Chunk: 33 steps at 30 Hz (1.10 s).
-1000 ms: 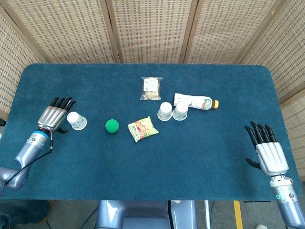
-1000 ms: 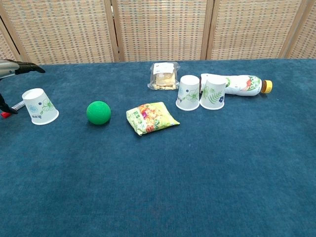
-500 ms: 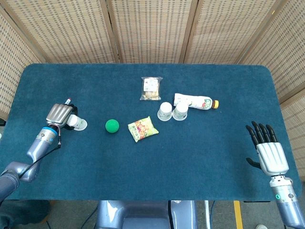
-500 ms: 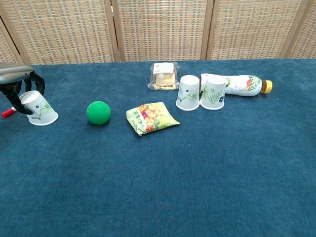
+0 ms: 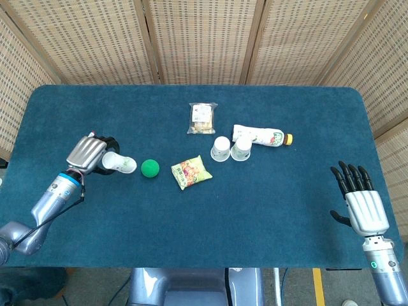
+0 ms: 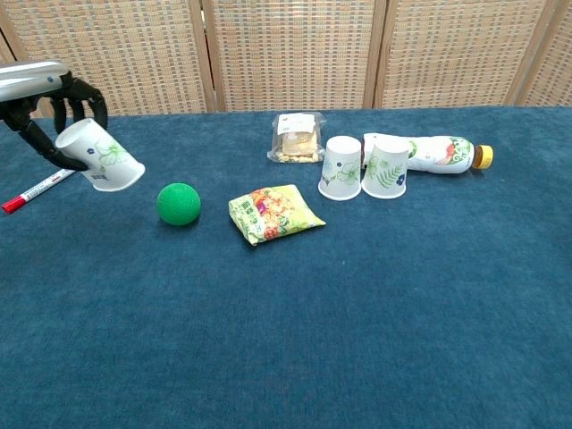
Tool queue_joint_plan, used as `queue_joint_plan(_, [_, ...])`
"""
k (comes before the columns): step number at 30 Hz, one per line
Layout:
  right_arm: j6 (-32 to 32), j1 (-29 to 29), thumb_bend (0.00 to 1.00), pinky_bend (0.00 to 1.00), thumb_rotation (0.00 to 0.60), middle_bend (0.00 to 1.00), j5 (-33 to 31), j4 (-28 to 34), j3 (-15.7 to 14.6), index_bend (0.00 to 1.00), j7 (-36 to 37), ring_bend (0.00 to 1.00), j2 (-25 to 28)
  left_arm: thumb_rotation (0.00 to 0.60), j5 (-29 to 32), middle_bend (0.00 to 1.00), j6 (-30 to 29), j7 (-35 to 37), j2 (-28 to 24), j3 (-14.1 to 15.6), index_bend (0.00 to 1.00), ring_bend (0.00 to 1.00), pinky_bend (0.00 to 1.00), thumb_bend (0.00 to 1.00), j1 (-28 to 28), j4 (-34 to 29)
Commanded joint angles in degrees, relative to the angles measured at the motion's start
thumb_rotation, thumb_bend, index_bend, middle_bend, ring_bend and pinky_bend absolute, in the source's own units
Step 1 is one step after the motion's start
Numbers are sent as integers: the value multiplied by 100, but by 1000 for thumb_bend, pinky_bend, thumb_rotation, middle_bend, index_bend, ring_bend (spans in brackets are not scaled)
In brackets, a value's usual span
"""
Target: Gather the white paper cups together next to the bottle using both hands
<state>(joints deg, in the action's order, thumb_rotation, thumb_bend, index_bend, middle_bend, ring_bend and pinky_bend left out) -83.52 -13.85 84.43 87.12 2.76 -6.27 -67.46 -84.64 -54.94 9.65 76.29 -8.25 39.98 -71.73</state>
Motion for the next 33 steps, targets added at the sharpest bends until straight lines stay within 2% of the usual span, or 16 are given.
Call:
queue_joint_plan(1, [-21, 21, 0, 0, 600, 0, 14, 19, 29, 0, 19, 0, 18, 600, -459, 427, -48, -692, -554, -59, 551, 446, 485, 193, 337, -1519])
queue_joint_plan(5, [16, 41, 0, 0, 600, 0, -33, -9, 81, 0, 51, 0, 27, 600, -266, 427, 594, -1448, -250, -152, 551, 446, 485, 188, 821, -2144])
queue_joint_plan(8, [50, 50, 0, 0, 600, 0, -75, -30, 117, 0, 72, 0, 33, 600, 45, 427, 965, -1923, 99, -232, 551, 446, 485, 187, 1112, -2234])
queue_joint_plan(18, [256, 53, 0, 0, 600, 0, -317, -176, 262, 0, 171, 0, 28, 600, 1099, 426, 1852, -3146, 1529, -333, 551, 446, 485, 156, 2076, -1457])
queue_joint_plan(24, [301, 69, 0, 0, 600, 0, -387, -239, 321, 0, 249, 0, 39, 600, 1310, 417, 1790, -3456, 1793, -263, 544, 444, 477, 141, 2232, -1271])
queue_joint_plan(26, [319, 73, 0, 0, 600, 0, -383, -253, 323, 0, 259, 0, 36, 600, 1401, 360, 1826, -3610, 1816, -180, 499, 398, 422, 73, 2283, -1226])
queue_joint_plan(28, [340, 76, 0, 0, 600, 0, -380, -254, 323, 0, 262, 0, 36, 600, 1528, 178, 1874, -3753, 1756, -108, 314, 213, 271, 2, 2325, -1286])
queue_joint_plan(30, [343, 80, 0, 0, 600, 0, -373, -250, 328, 0, 260, 0, 39, 600, 1610, 40, 1851, -3813, 1694, -84, 121, 55, 144, 0, 2338, -1386])
queue_joint_plan(31, [336, 85, 0, 0, 600, 0, -363, -241, 330, 0, 256, 0, 40, 600, 1633, 6, 1797, -3799, 1621, -86, 48, 10, 91, 0, 2321, -1496])
queue_joint_plan(33, [327, 93, 0, 0, 600, 0, -346, -226, 333, 0, 248, 0, 42, 600, 1588, 0, 1630, -3762, 1448, -102, 2, 0, 40, 0, 2264, -1696])
